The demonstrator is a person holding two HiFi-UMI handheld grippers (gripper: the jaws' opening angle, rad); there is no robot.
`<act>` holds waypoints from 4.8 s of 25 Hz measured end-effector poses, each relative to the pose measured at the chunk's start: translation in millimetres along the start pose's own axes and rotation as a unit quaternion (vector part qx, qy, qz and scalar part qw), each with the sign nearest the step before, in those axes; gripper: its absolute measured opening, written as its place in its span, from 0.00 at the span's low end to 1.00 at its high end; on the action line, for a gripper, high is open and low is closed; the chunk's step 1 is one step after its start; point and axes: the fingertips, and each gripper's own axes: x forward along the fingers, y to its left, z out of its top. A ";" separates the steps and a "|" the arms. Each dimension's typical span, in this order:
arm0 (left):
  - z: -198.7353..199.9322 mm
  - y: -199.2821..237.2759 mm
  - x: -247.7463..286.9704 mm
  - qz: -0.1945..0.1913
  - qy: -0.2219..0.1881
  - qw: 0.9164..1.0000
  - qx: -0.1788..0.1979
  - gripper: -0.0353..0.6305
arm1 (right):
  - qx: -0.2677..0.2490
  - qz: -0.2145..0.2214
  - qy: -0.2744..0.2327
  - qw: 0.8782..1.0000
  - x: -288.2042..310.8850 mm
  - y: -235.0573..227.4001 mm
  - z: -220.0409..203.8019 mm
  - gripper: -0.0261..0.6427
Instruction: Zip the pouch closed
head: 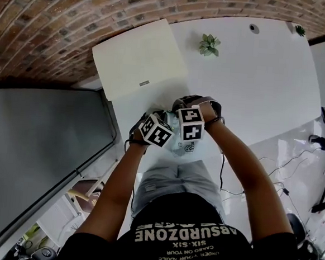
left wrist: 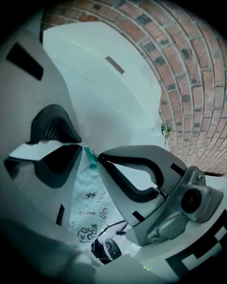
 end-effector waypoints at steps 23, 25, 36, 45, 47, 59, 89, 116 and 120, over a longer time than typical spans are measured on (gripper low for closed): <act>-2.5 3.1 2.7 0.001 0.005 1.000 0.002 0.09 | 0.012 -0.003 -0.001 1.000 -6.6 2.0 -15.8 0.04; -2.2 3.1 3.0 0.000 0.006 1.000 0.002 0.09 | 0.011 -0.003 -0.001 1.000 -7.5 2.5 -16.0 0.04; -1.5 2.0 2.0 -0.001 0.006 1.000 0.002 0.09 | 0.008 -0.009 0.011 1.000 -11.3 6.7 -24.2 0.04; -1.7 1.5 2.0 -0.002 0.004 1.000 0.003 0.09 | 0.005 -0.015 0.016 1.000 -13.1 8.8 -25.5 0.04; -1.9 1.8 1.8 0.000 0.004 1.000 0.003 0.09 | 0.002 -0.017 0.017 1.000 -13.5 9.4 -25.3 0.04; 0.7 -0.4 1.2 -0.007 0.010 1.000 0.004 0.09 | -0.001 -0.021 0.029 0.999 -13.8 11.6 -27.6 0.04; 0.1 -1.0 2.0 -0.006 0.016 1.000 0.010 0.09 | 0.014 -0.030 0.028 0.999 -26.6 22.1 -37.3 0.04; 1.5 -1.4 -0.1 -0.004 0.004 1.000 0.003 0.09 | 0.031 -0.056 0.021 0.998 -23.6 -6.4 -36.4 0.12; 1.9 -0.7 -1.2 -0.006 -0.002 1.000 0.001 0.09 | 0.161 -0.019 -0.041 0.986 -23.8 -27.3 -14.0 0.11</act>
